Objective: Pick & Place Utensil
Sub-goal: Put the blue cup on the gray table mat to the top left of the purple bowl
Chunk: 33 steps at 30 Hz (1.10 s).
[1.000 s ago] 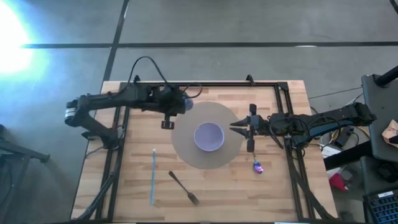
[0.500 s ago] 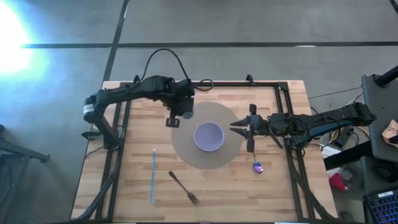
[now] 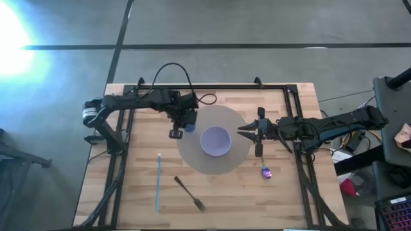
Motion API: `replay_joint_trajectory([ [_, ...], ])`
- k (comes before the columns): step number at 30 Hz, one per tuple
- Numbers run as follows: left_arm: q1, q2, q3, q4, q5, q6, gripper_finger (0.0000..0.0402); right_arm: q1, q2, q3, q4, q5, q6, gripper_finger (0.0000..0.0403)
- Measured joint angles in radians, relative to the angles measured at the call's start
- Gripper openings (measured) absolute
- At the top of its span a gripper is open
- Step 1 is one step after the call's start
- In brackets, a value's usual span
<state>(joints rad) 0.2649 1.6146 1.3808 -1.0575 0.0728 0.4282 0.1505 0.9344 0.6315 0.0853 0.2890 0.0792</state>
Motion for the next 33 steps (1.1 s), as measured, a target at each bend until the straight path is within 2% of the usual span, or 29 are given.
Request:
replay_joint_trajectory([
  [15,0.0,0.022,-0.029,0.088,-0.024,-0.001,0.0003,0.0,0.0,0.0,0.003,0.0,-0.004,0.0082],
  [20,-0.007,0.045,-0.031,0.087,-0.096,0.009,0.0003,0.0,0.0,0.0,0.003,0.0,-0.005,0.0075],
  [33,-0.027,0.06,-0.054,0.098,-0.097,0.019,0.0003,0.0,0.0,0.0,0.003,0.0,-0.012,0.0063],
])
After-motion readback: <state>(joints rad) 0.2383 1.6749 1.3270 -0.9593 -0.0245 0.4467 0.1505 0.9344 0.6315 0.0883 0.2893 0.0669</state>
